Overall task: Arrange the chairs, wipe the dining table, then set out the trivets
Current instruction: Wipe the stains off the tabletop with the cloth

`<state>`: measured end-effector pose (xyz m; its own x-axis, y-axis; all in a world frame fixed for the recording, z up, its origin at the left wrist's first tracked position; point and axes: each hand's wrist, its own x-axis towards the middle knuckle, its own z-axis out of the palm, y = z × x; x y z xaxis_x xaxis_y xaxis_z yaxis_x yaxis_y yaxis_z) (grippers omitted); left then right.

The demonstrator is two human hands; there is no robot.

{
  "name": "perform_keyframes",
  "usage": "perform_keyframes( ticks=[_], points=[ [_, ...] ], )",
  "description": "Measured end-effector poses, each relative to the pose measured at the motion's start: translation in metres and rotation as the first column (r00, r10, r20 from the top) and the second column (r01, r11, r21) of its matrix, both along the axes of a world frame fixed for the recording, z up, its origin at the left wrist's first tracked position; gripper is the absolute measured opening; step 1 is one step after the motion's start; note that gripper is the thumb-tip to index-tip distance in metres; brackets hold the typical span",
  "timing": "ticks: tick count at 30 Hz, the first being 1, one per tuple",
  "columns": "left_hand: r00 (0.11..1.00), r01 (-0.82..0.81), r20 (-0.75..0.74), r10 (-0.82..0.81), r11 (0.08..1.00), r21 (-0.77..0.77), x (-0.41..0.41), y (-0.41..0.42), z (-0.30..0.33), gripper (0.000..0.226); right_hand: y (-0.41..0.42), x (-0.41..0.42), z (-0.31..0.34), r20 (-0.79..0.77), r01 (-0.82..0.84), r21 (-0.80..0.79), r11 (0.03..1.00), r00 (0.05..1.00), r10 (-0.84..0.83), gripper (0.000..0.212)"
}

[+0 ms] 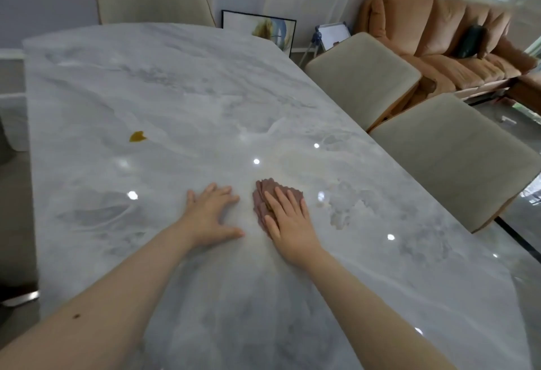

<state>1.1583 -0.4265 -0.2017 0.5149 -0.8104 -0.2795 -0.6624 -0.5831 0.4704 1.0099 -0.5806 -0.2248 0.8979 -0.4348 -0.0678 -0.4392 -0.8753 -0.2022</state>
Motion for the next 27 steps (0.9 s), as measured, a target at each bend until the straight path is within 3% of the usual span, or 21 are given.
perform_keyframes(
  ticks=[2,6,8,12,19,27],
  points=[
    [0.997,-0.026,0.065,0.033,0.994,-0.104,0.019,0.024,0.001,0.12,-0.002,0.001,0.001,-0.014,0.0,-0.013,1.0,1.0,0.0,0.076],
    [0.959,-0.194,0.183,0.216,0.972,-0.13,0.068,0.064,0.003,0.126,0.015,0.031,0.0,-0.049,0.118,-0.065,0.991,0.991,-0.121,0.079],
    [0.916,-0.318,0.216,0.337,0.941,-0.116,0.095,0.078,0.005,0.127,0.027,0.052,0.0,-0.065,0.202,-0.041,0.978,0.977,-0.205,0.079],
    [0.86,-0.467,0.233,0.455,0.884,-0.004,0.15,0.106,0.009,0.143,0.057,0.105,0.003,-0.106,0.333,-0.039,0.942,0.936,-0.335,0.056],
    [0.899,-0.436,0.106,0.425,0.892,0.12,0.206,0.121,0.003,0.158,0.089,0.213,0.004,-0.088,0.317,0.005,0.948,0.945,-0.316,0.056],
    [0.894,-0.446,0.084,0.439,0.892,0.078,0.209,0.122,-0.006,0.162,0.108,0.315,0.003,-0.021,0.159,0.04,0.986,0.987,-0.159,0.054]
  ],
)
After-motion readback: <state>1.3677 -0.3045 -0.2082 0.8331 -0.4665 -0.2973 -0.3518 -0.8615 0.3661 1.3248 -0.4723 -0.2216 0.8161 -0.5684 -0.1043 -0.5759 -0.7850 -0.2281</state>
